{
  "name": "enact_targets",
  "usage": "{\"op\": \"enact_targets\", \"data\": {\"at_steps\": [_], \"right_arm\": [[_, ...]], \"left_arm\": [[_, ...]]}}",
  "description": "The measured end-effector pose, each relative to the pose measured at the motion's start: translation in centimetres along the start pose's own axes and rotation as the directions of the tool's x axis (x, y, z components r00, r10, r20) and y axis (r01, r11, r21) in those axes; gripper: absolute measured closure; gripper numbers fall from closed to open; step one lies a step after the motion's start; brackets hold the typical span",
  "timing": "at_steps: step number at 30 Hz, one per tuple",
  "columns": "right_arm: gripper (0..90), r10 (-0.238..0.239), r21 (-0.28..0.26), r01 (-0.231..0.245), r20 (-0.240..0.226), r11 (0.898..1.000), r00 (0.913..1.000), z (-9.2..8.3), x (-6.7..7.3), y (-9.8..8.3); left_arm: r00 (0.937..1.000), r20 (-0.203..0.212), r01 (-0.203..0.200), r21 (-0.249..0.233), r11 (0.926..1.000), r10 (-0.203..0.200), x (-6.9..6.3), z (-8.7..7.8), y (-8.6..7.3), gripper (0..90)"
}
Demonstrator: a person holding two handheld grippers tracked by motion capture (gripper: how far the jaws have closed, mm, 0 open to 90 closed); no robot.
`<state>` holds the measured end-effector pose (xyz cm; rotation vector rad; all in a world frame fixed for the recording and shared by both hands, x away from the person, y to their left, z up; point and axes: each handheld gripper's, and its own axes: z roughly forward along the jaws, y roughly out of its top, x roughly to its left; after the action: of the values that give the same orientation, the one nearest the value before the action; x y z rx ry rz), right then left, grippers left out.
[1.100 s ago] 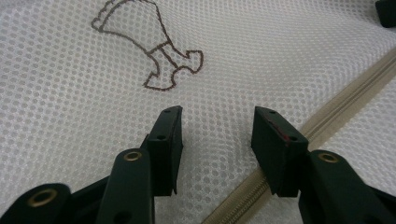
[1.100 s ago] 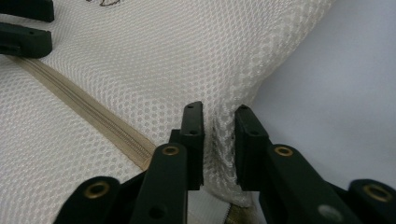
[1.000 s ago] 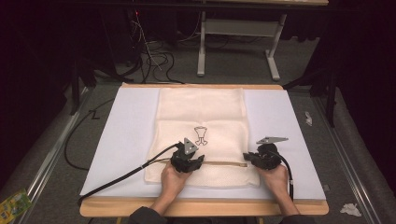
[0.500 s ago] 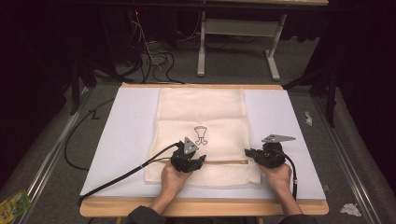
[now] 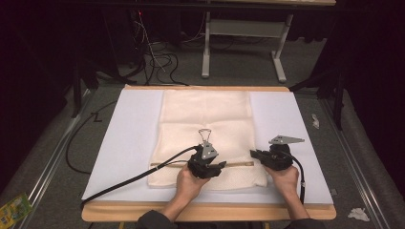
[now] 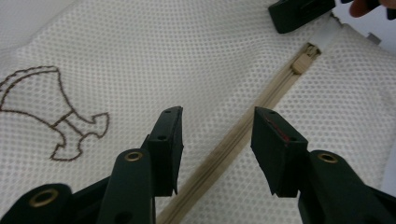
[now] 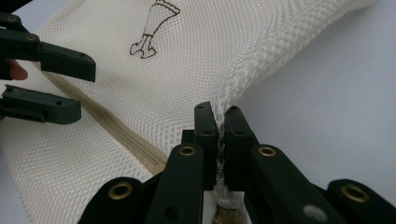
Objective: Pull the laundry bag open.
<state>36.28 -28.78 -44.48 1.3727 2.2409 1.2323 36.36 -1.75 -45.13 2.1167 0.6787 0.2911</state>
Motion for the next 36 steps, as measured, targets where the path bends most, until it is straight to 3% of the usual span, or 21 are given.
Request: {"op": "enact_targets", "data": {"at_steps": [6, 8, 16, 21, 26, 29, 33, 36], "right_arm": [[87.7, -0.001, -0.001, 0.001, -0.009, 1.0, 1.0, -0.2, -0.1, 0.0], [87.7, 0.001, -0.002, -0.002, -0.008, 1.0, 1.0, -0.3, -0.1, 0.0], [87.8, -0.008, -0.006, 0.008, -0.01, 1.0, 0.9999, -0.2, 0.2, 0.3], [87.7, -0.004, -0.011, 0.004, -0.013, 1.0, 0.9999, -0.5, 0.3, 0.5], [87.7, -0.006, -0.014, 0.005, -0.016, 1.0, 0.9998, -0.4, 0.2, 0.5], [87.8, -0.007, -0.017, 0.007, -0.019, 1.0, 0.9998, -0.4, 0.2, 0.5], [87.8, -0.006, -0.021, 0.006, -0.019, 1.0, 0.9998, -0.5, 0.3, 0.5], [87.8, -0.005, -0.024, 0.005, -0.023, 1.0, 0.9997, -0.6, 0.3, 0.5]], "left_arm": [[0.9992, 0.018, -0.035, 0.001, 0.9994, 0.035, -1.2, 1.0, 0.5, 56.1], [0.999, 0.045, -0.002, -0.017, 0.9998, 0.002, -1.4, 1.2, 0.5, 56.3], [0.9965, 0.077, 0.037, -0.044, 0.9984, -0.034, -1.6, 1.3, 0.6, 58.2], [0.9959, 0.082, 0.041, -0.038, 0.9984, -0.038, -1.7, 1.3, 0.6, 60.2], [0.9929, 0.103, 0.066, -0.069, 0.9954, -0.059, -1.8, 1.1, 0.9, 61.9], [0.9938, 0.099, 0.056, -0.058, 0.9967, -0.05, -2.0, 1.2, 1.0, 63.1], [0.9946, 0.103, -0.008, -0.031, 0.9995, 0.011, -3.1, 1.8, 1.6, 63.3], [0.994, 0.109, 0.007, -0.029, 0.9996, -0.004, -3.3, 2.4, 1.7, 63.4]]}}
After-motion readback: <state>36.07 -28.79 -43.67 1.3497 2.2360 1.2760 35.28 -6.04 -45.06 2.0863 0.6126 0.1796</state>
